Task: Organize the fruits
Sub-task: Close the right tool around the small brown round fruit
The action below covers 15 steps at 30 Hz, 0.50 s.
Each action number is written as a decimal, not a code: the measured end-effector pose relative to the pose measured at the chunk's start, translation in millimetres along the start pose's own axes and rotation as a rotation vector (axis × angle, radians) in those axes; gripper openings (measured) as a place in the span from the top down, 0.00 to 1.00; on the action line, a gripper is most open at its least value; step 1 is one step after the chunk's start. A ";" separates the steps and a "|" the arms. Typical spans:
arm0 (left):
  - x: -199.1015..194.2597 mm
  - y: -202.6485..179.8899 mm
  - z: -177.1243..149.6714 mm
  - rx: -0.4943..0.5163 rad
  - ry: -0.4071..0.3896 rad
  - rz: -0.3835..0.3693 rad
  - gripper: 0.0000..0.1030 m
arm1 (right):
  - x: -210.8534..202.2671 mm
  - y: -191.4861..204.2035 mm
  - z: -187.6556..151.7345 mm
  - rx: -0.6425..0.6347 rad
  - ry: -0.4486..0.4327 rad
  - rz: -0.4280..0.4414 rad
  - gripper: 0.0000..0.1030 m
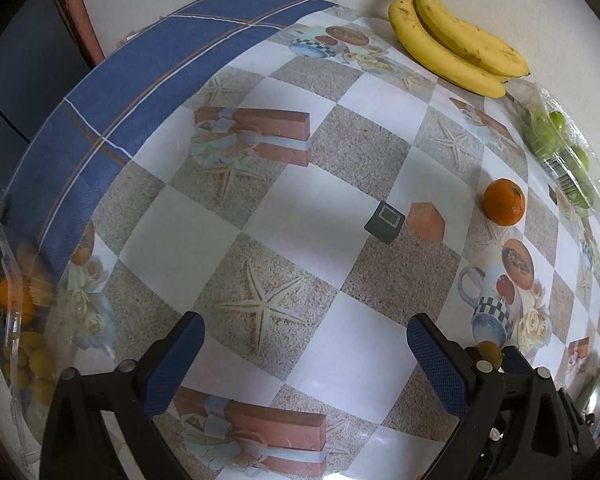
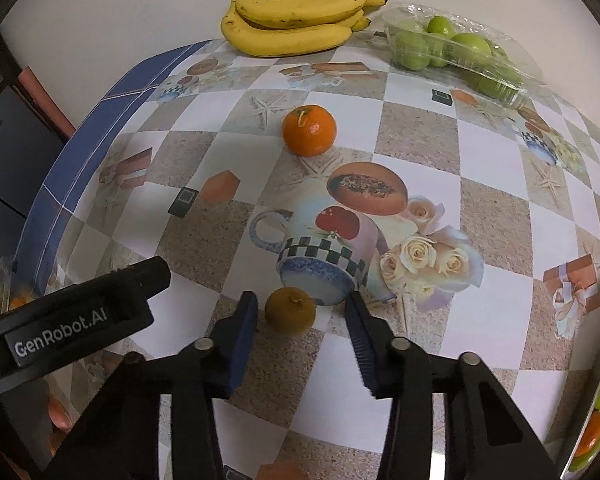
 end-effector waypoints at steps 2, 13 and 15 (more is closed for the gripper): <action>0.5 -0.5 0.1 0.001 0.000 0.000 0.01 | 0.1 1.6 0.1 -0.003 0.001 0.004 0.64; -1.3 -0.4 -1.8 0.006 -0.007 0.011 0.01 | -1.6 1.0 1.8 0.005 0.008 0.030 0.74; -1.5 -0.6 -2.2 0.006 -0.008 0.012 0.01 | -4.4 -1.2 1.7 0.009 0.003 0.033 0.74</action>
Point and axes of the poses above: each gripper's, at about its wrist camera, not at the fingertips, and x roughly the way its jaws point, y to its left, z to its top, the point moved 4 cm from there along x, roughly the way its jaws point, and after that the axes turned 6 degrees about -z, right-handed, at the moved point
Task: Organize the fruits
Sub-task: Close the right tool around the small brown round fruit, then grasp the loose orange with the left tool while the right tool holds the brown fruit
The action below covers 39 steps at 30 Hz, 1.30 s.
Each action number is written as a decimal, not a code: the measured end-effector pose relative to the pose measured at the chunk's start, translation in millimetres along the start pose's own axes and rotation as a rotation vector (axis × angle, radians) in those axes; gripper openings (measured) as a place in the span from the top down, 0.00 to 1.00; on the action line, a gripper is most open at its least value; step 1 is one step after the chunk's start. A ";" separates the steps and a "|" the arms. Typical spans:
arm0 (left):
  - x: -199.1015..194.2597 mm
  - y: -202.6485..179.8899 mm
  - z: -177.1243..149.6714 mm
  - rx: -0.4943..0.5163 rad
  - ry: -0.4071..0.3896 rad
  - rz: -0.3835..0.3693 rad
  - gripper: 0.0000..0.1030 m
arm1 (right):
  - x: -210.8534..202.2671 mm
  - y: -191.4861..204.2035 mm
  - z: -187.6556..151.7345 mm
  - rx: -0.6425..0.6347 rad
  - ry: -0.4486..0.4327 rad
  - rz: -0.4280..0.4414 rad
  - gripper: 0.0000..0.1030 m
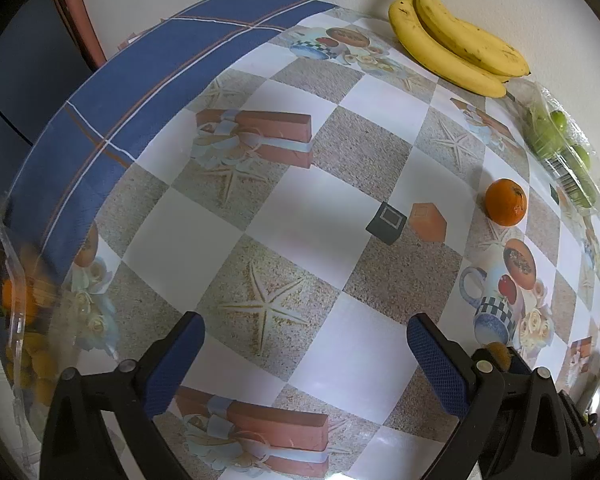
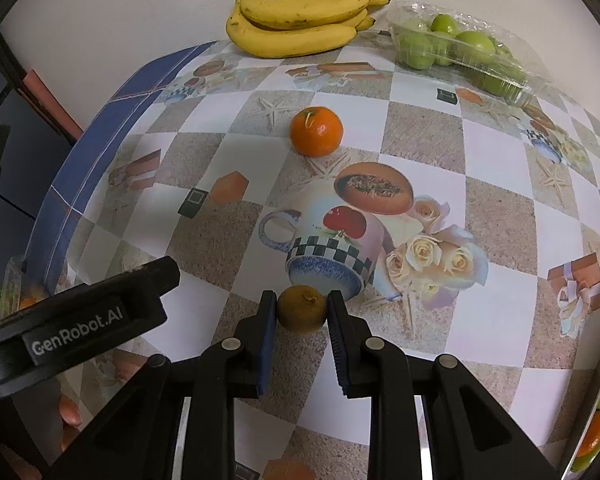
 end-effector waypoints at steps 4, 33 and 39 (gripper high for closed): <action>-0.7 -3.1 -0.6 0.002 -0.003 -0.003 0.01 | -5.2 -9.5 1.5 0.020 -0.007 -0.005 0.74; -2.5 -94.8 27.7 0.202 -0.053 -0.136 0.09 | -29.5 -125.2 20.7 0.189 -0.073 -0.122 0.74; -1.6 -110.6 47.9 0.228 -0.060 -0.190 0.17 | -30.3 -138.6 28.8 0.205 -0.097 -0.128 0.74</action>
Point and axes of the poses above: each gripper's, at about its wrist camera, not at the fingertips, and x roughly the way its jaws point, y to its left, z to its top, the point moved 4 cm from there along x, roughly the way its jaws point, and after that the axes turned 6 degrees about -z, right-handed, at the moved point
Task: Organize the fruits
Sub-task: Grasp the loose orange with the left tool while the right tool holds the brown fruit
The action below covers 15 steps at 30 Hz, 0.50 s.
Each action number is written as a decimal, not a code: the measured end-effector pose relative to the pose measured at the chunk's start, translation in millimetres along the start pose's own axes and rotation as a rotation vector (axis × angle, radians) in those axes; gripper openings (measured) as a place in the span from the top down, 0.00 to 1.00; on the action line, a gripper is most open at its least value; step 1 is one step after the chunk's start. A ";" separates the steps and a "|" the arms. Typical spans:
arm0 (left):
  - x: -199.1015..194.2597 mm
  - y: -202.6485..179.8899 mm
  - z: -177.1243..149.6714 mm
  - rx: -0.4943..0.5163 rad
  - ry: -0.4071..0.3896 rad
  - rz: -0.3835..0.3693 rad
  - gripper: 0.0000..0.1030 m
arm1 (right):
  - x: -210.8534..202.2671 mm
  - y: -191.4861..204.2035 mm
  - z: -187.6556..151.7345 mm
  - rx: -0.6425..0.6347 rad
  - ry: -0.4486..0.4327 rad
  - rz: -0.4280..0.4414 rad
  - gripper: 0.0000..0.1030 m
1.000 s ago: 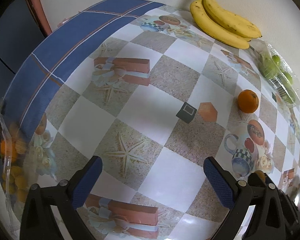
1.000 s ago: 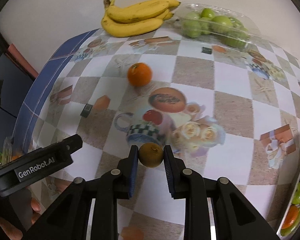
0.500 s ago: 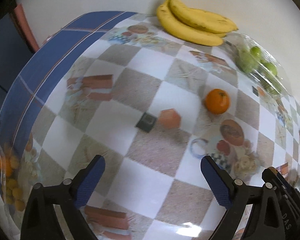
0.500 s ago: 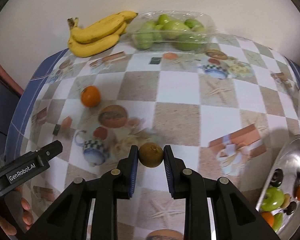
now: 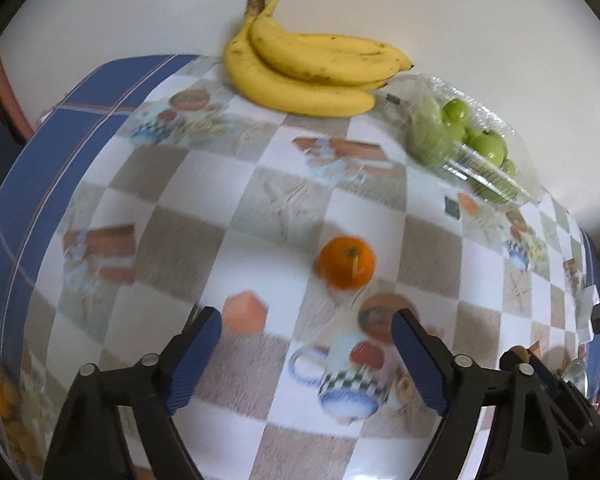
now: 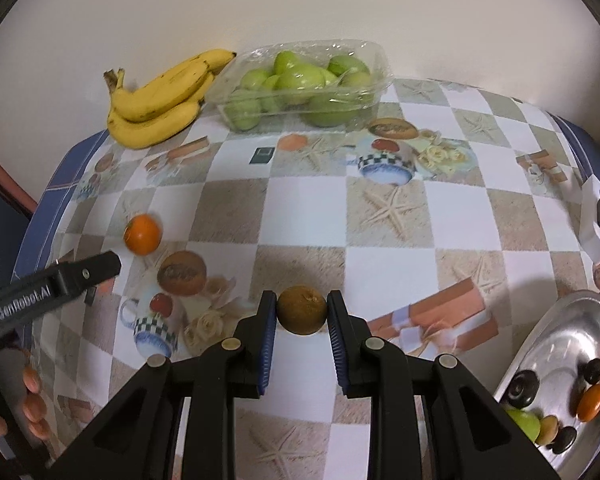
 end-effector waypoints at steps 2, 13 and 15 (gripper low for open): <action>3.6 -5.5 6.4 0.008 0.001 -0.014 0.19 | 2.2 -4.2 2.9 0.005 -0.004 -0.002 0.74; 31.5 -28.1 24.7 0.077 0.027 0.020 0.37 | 12.4 -22.3 12.5 0.026 -0.006 -0.008 0.74; 36.6 -27.4 25.6 0.074 0.037 0.030 0.44 | 13.0 -24.5 13.5 0.029 -0.006 -0.009 0.74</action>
Point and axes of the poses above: each gripper's, at about its wrist camera, not at the fingertips, and x roughly the way its jaws point, y to its left, z to its top, the point moved 4 cm from there along x, roughly the way its jaws point, and after that the axes turned 6 degrees about -z, right-handed, at the moved point
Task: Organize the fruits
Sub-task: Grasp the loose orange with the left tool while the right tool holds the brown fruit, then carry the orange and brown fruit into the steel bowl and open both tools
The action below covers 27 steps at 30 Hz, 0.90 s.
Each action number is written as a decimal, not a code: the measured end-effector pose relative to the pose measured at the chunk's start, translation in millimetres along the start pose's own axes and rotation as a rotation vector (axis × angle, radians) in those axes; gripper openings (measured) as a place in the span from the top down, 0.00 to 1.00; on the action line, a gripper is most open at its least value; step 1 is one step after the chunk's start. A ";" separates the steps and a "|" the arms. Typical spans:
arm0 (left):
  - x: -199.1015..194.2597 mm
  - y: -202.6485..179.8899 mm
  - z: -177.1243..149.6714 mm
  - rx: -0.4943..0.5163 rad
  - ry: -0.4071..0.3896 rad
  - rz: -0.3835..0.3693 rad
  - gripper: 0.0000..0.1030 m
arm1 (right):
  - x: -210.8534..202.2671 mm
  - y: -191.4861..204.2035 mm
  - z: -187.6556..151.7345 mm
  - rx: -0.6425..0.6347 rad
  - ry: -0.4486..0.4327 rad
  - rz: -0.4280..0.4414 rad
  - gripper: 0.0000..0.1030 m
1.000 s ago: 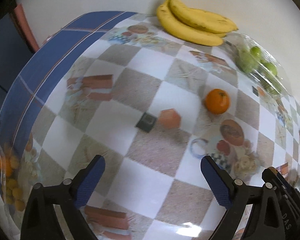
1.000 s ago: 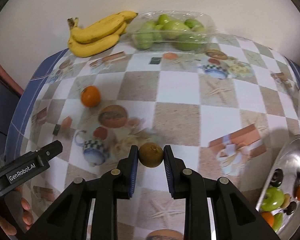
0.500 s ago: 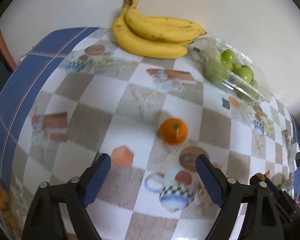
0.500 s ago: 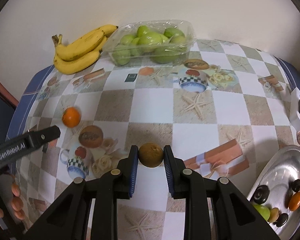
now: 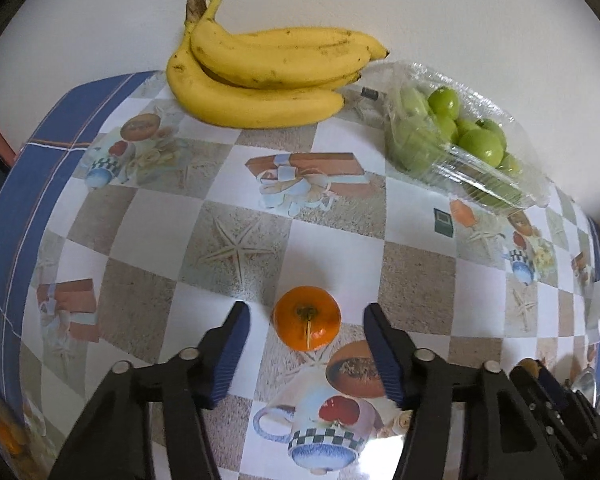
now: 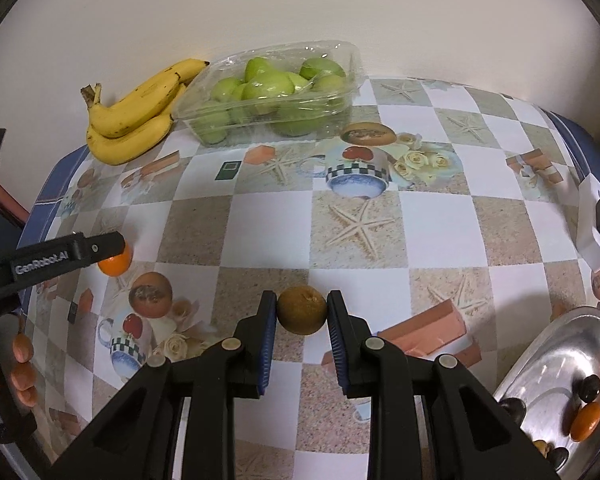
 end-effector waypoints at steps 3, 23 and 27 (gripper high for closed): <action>4.4 0.6 0.5 -0.001 0.008 0.002 0.48 | 0.5 -2.7 0.4 0.005 0.001 -0.001 0.74; -29.4 0.1 -24.1 -0.027 0.023 0.066 0.62 | -28.2 -6.0 -5.3 0.015 -0.002 0.006 0.74; -41.8 -2.7 -37.4 -0.051 0.029 0.065 0.62 | -46.9 -7.2 -11.3 0.011 -0.005 0.005 0.74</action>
Point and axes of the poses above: each gripper's, at about its wrist camera, not at the fingertips, and x roughly the way its jaws point, y to its left, z to its top, the point moved 4 cm from there along x, roughly the way its jaws point, and after that the axes turned 6 degrees about -z, right-handed, at the moved point
